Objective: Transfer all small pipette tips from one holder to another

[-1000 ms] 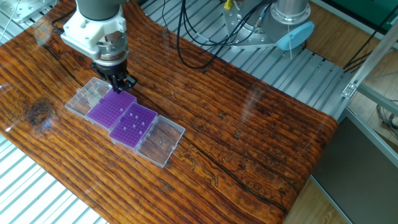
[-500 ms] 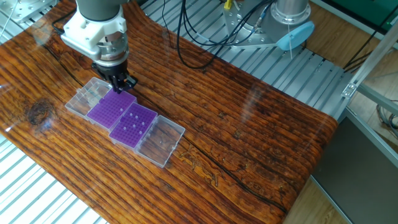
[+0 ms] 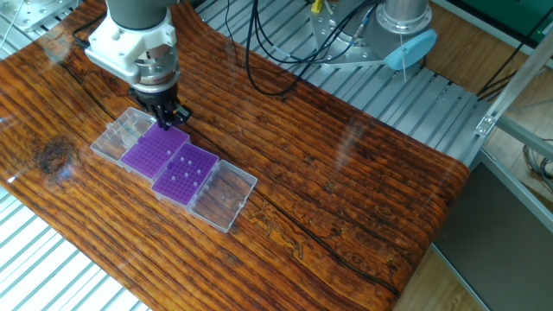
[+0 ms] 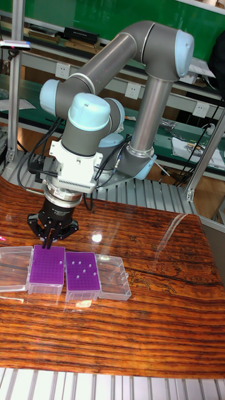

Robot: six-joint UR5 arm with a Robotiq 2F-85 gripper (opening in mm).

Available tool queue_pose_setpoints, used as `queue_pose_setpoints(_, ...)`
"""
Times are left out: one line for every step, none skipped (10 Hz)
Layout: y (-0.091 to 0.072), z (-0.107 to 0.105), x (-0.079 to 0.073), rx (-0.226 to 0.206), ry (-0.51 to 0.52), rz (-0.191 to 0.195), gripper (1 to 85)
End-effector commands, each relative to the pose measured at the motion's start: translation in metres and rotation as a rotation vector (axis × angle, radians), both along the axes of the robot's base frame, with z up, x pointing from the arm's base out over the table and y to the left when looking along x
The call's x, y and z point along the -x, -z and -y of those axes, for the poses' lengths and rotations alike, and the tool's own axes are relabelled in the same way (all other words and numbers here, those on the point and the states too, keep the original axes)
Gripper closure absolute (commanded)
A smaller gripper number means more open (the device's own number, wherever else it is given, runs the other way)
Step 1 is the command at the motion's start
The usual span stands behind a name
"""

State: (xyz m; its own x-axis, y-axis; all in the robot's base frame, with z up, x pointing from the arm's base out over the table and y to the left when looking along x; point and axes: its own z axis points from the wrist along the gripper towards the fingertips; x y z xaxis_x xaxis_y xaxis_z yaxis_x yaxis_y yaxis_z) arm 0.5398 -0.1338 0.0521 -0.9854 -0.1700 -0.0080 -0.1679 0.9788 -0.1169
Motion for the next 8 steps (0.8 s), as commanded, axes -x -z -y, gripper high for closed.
queue_pose_setpoints(-0.0006, -0.0025, -0.0004, -0.014, 0.008, 0.002, 69.3)
queue_pose_setpoints(-0.0006, -0.0026, -0.0004, -0.014, 0.008, 0.002, 69.3)
queue_pose_setpoints(-0.0006, -0.0026, -0.0001, -0.014, 0.008, 0.001, 69.3)
queue_pose_setpoints(-0.0006, -0.0031, -0.0001, -0.015, 0.010, 0.001, 69.3)
queue_pose_setpoints(-0.0005, -0.0033, -0.0002, -0.016, 0.011, 0.001, 69.3)
queue_pose_setpoints(-0.0004, -0.0039, -0.0003, -0.017, 0.013, 0.001, 69.3)
queue_pose_setpoints(-0.0004, -0.0040, -0.0003, -0.017, 0.014, 0.001, 69.3)
queue_pose_setpoints(-0.0005, -0.0041, -0.0001, -0.017, 0.016, 0.000, 69.3)
